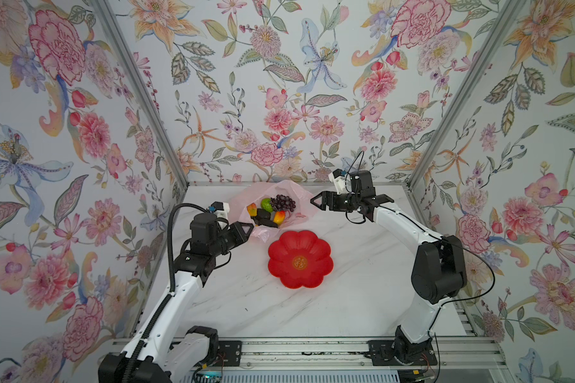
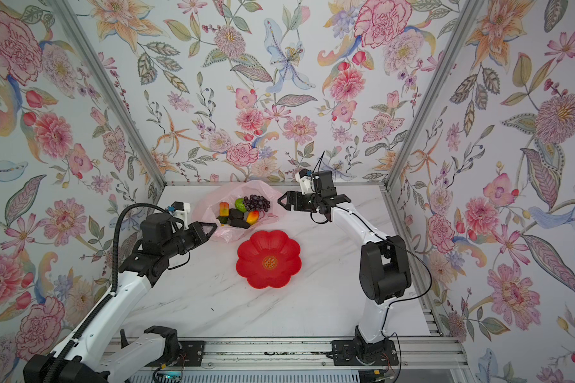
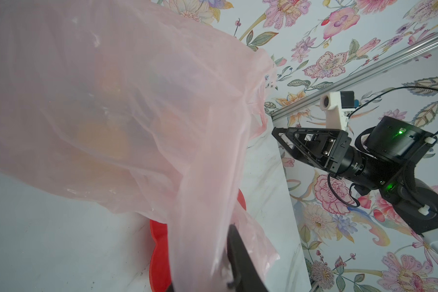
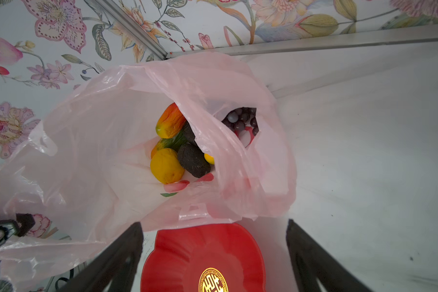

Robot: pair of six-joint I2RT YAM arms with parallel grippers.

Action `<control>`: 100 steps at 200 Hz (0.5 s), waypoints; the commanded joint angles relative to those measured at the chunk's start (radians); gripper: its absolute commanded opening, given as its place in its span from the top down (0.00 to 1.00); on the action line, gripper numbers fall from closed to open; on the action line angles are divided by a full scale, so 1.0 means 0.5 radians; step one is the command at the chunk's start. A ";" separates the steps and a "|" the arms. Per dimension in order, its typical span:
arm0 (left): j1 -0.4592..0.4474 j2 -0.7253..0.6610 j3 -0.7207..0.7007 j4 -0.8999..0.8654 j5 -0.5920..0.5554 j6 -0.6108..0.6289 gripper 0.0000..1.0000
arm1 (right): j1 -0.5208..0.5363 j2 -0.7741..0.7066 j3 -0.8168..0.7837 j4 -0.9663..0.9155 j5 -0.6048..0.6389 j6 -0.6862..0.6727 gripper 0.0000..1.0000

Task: Place the fruits into the plastic bag
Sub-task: Pick up the plastic bag from the top-center of the table.

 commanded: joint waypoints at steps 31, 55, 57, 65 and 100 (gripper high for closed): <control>-0.002 0.010 0.034 0.024 0.035 0.032 0.80 | 0.072 0.247 0.351 -0.308 0.057 -0.233 0.14; 0.009 0.005 0.031 0.015 0.033 0.036 0.80 | 0.107 0.334 0.474 -0.422 0.125 -0.321 0.17; 0.011 0.005 0.031 0.015 0.033 0.037 0.80 | 0.109 0.344 0.484 -0.432 0.129 -0.326 0.18; 0.012 0.004 0.031 0.012 0.032 0.039 0.80 | 0.120 0.372 0.522 -0.468 0.144 -0.355 0.21; 0.018 0.008 0.033 0.012 0.035 0.038 0.80 | 0.162 0.493 0.704 -0.653 0.254 -0.466 0.41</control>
